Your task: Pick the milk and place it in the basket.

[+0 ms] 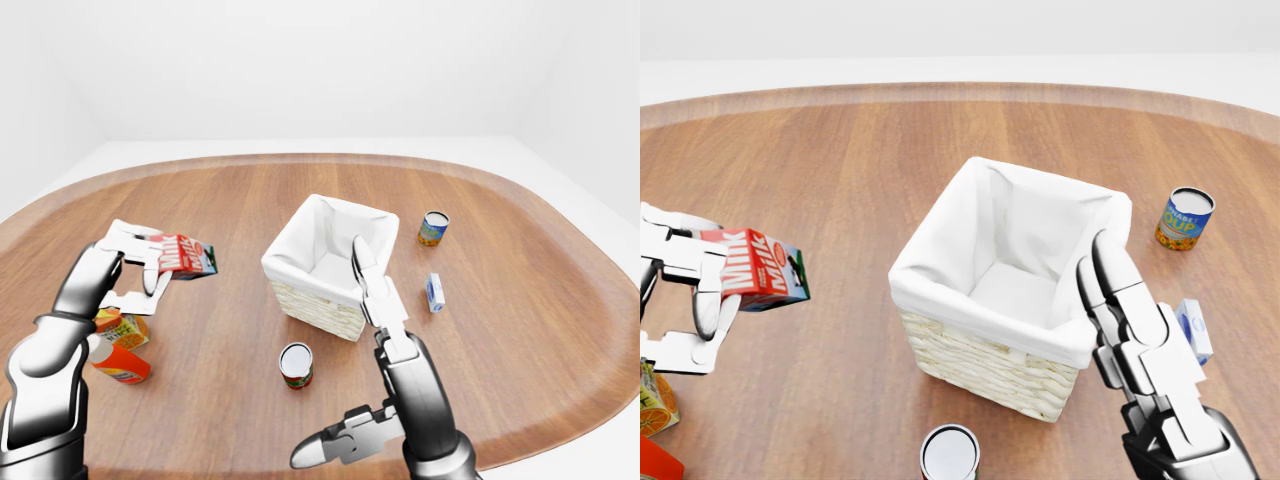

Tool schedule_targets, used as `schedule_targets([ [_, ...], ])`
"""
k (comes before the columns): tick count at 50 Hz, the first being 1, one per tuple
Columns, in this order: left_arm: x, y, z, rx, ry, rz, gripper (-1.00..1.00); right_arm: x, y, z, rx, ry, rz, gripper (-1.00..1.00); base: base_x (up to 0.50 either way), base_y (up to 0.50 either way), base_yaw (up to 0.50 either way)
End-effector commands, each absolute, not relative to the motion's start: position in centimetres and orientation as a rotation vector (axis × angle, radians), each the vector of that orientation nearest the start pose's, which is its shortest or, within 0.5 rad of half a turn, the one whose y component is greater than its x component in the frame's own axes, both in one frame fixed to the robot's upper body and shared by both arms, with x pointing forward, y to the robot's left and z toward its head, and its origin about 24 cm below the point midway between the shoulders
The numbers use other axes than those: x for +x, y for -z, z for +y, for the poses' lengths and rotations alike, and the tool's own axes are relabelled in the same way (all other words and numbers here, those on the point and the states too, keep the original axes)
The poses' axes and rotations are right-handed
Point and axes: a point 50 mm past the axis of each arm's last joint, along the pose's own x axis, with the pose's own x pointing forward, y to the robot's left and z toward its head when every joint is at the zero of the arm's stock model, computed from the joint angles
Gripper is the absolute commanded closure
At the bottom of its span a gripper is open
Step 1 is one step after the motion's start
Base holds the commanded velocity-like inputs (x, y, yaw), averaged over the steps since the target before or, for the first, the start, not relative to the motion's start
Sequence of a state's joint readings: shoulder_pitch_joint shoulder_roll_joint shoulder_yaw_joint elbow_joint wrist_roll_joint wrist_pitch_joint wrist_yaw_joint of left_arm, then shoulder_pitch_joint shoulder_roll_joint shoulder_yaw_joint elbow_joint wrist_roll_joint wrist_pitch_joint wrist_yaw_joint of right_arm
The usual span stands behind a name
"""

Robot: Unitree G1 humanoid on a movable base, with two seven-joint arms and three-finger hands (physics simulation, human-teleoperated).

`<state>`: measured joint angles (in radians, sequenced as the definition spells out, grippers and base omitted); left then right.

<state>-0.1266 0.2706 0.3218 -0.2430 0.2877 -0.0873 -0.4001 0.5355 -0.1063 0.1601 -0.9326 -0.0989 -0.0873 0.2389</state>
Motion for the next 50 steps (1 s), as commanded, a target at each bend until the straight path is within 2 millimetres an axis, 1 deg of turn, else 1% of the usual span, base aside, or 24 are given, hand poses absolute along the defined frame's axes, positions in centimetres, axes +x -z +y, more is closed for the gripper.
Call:
schedule_targets([
  [1, 24.8, -19.2, 21.9, 0.695, 0.075, -0.504, 1.0, 13.2, -15.8, -13.3, -0.193, -0.28, -0.47, -1.0, 0.0, 0.0, 0.0],
  [5, 24.9, -19.9, 21.8, 0.699, 0.073, -0.518, 1.0, 13.2, -15.8, -13.2, -0.192, -0.282, -0.47, -1.0, 0.0, 0.0, 0.0],
  [8, 24.9, -20.9, 21.7, 0.699, 0.073, -0.533, 1.0, 13.1, -15.8, -13.2, -0.193, -0.283, -0.469, -1.0, 0.0, 0.0, 0.0],
  [11, 25.0, -21.4, 21.5, 0.707, 0.077, -0.541, 1.0, 13.2, -15.8, -13.2, -0.192, -0.283, -0.47, -1.0, 0.0, 0.0, 0.0],
  [22, 25.8, -22.3, 21.0, 0.716, 0.088, -0.557, 1.0, 13.1, -15.7, -13.2, -0.192, -0.285, -0.467, -1.0, 0.0, 0.0, 0.0],
  [28, 26.0, -22.9, 20.4, 0.72, 0.101, -0.571, 1.0, 13.2, -15.7, -13.2, -0.192, -0.284, -0.463, -1.0, 0.0, 0.0, 0.0],
  [40, 27.2, -22.8, 18.9, 0.723, 0.138, -0.577, 1.0, 13.2, -15.4, -13.1, -0.19, -0.286, -0.453, -1.0, 0.0, 0.0, 0.0],
  [50, 27.2, -22.5, 17.7, 0.739, 0.172, -0.585, 1.0, 13.1, -15.5, -13.0, -0.191, -0.29, -0.453, -1.0, 0.0, 0.0, 0.0],
])
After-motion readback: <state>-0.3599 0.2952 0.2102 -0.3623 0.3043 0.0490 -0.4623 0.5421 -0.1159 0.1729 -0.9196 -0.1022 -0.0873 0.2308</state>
